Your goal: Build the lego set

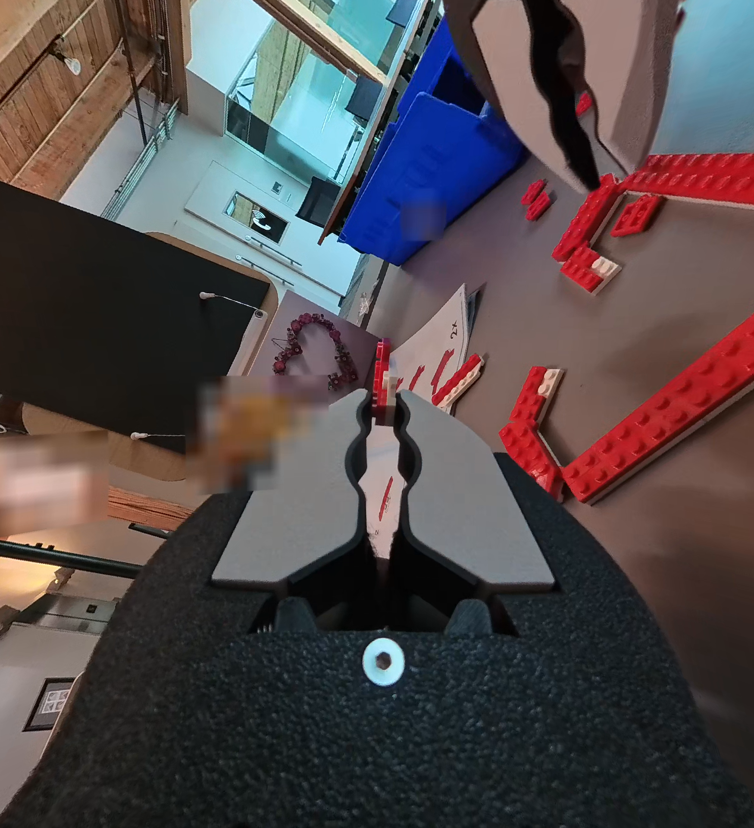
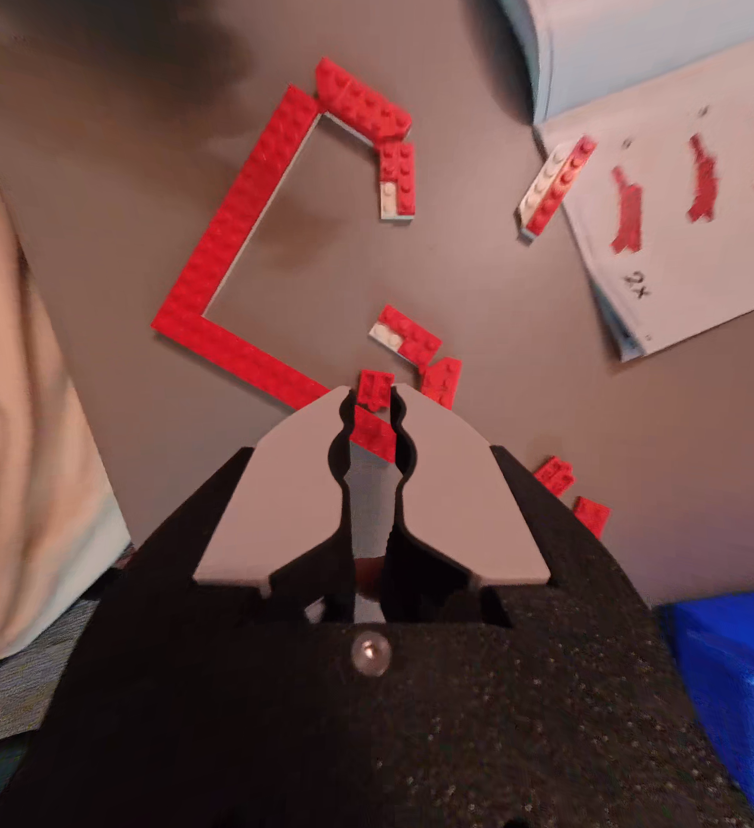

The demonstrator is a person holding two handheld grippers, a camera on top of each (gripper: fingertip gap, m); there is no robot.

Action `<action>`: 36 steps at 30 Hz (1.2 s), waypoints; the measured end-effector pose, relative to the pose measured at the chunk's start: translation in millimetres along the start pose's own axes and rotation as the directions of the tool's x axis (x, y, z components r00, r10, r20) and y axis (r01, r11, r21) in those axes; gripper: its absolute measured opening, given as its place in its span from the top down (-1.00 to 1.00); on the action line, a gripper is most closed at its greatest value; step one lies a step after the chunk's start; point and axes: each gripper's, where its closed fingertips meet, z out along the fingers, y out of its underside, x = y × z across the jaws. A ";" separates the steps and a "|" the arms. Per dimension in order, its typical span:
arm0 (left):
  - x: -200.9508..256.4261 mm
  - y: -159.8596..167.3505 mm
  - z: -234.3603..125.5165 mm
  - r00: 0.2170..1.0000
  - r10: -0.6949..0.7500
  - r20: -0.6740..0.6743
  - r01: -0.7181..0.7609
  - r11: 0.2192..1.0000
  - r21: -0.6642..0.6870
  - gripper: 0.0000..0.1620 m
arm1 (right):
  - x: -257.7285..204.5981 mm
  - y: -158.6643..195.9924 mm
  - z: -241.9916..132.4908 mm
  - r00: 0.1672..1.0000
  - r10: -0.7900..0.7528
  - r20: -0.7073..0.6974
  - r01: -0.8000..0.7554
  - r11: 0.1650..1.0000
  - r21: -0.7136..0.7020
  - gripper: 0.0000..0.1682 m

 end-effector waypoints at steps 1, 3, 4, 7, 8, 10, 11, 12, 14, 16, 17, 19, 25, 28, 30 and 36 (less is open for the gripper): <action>-0.2 0.2 -0.2 1.000 0.002 0.001 -0.002 1.000 -0.001 0.90 | 0.9 2.0 3.4 1.000 0.020 -0.005 -0.020 0.999 -0.037 0.80; -1.1 0.0 -0.8 1.000 0.002 0.006 -0.002 1.000 0.000 0.90 | 2.4 4.7 9.6 0.999 0.037 -0.011 -0.038 0.995 -0.092 0.78; -1.8 -0.4 -1.3 1.000 0.000 0.009 0.000 1.000 0.003 0.90 | 4.2 4.8 12.3 0.999 0.051 -0.018 -0.053 0.993 -0.107 0.77; -2.9 -0.9 -2.0 1.000 -0.002 0.012 0.002 1.000 0.006 0.90 | 2.6 5.9 18.9 0.995 0.098 0.000 -0.097 0.986 -0.139 0.77; -2.9 -1.1 -2.2 1.000 -0.001 0.013 0.001 1.000 0.007 0.90 | 1.3 8.5 21.2 0.994 0.107 0.006 -0.105 0.982 -0.158 0.77; -3.1 -2.0 -2.5 1.000 0.001 0.014 -0.001 1.000 0.010 0.90 | 2.2 9.9 24.0 0.993 0.119 -0.002 -0.117 0.979 -0.167 0.81; -3.5 -2.2 -2.6 1.000 0.001 0.016 -0.001 1.000 0.011 0.90 | 2.1 9.3 24.2 0.994 0.113 0.002 -0.112 0.980 -0.164 0.81; -3.8 -2.3 -2.8 1.000 0.001 0.017 -0.001 1.000 0.011 0.90 | 2.4 8.1 23.9 0.996 0.094 0.000 -0.093 0.983 -0.156 0.81; -4.5 -2.1 -3.0 1.000 -0.002 0.020 0.002 1.000 0.011 0.90 | 8.2 -6.2 16.6 0.997 0.075 -0.020 -0.076 0.995 -0.059 0.81; -4.8 -1.8 -3.0 1.000 -0.005 0.021 0.005 1.000 0.011 0.90 | 31.2 -28.8 -4.3 0.989 0.103 -0.108 -0.092 0.991 0.101 0.81; -4.8 -2.1 -3.0 1.000 -0.006 0.021 0.006 1.000 0.012 0.90 | 45.7 -39.4 -17.7 0.979 0.121 -0.165 -0.090 0.978 0.187 0.81; -4.3 -1.8 -2.8 1.000 -0.005 0.020 0.004 1.000 0.011 0.90 | 66.2 -58.7 -43.5 0.958 0.148 -0.245 -0.055 0.936 0.348 0.80; -3.7 0.8 -1.9 1.000 -0.007 0.017 0.007 1.000 0.002 0.90 | 68.7 -64.6 -68.5 0.953 0.177 -0.247 -0.037 0.874 0.485 0.64; -2.8 0.5 -1.6 1.000 -0.004 0.014 0.004 1.000 0.002 0.90 | 70.8 -46.9 -63.6 0.941 0.189 -0.280 -0.053 0.901 0.431 0.65; -2.3 0.5 -1.4 1.000 -0.003 0.013 0.003 1.000 0.002 0.90 | 72.3 -35.1 -60.0 0.934 0.194 -0.301 -0.065 0.919 0.389 0.68; -1.8 -0.4 -1.0 1.000 -0.004 0.010 0.004 1.000 0.003 0.90 | 80.0 0.9 -27.4 0.897 0.356 -0.263 -0.308 0.929 0.207 0.69</action>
